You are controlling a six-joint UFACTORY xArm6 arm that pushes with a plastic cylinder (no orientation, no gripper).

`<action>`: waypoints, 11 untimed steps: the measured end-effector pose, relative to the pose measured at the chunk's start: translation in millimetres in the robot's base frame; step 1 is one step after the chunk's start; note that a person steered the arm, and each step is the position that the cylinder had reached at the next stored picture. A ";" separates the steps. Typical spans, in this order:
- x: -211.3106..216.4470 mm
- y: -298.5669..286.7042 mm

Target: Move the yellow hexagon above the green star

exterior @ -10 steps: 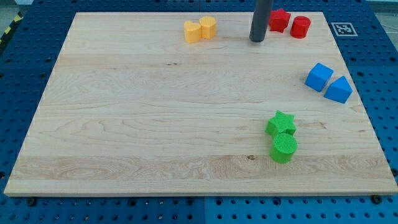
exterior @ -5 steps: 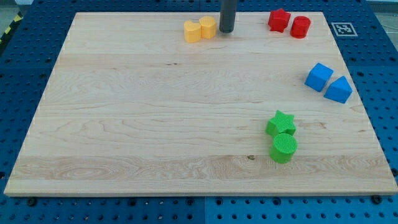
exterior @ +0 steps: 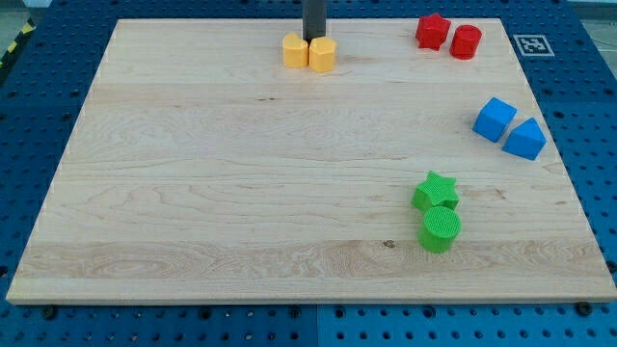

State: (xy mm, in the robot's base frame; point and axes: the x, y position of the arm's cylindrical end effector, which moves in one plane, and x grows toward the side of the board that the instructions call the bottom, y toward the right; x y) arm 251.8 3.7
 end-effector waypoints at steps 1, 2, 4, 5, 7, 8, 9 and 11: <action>6.8 0.0; 6.9 0.1; 19.8 4.1; 25.7 4.1; 34.9 5.1; 40.2 14.2; 49.9 26.2; 79.1 32.6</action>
State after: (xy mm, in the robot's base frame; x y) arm 330.9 36.3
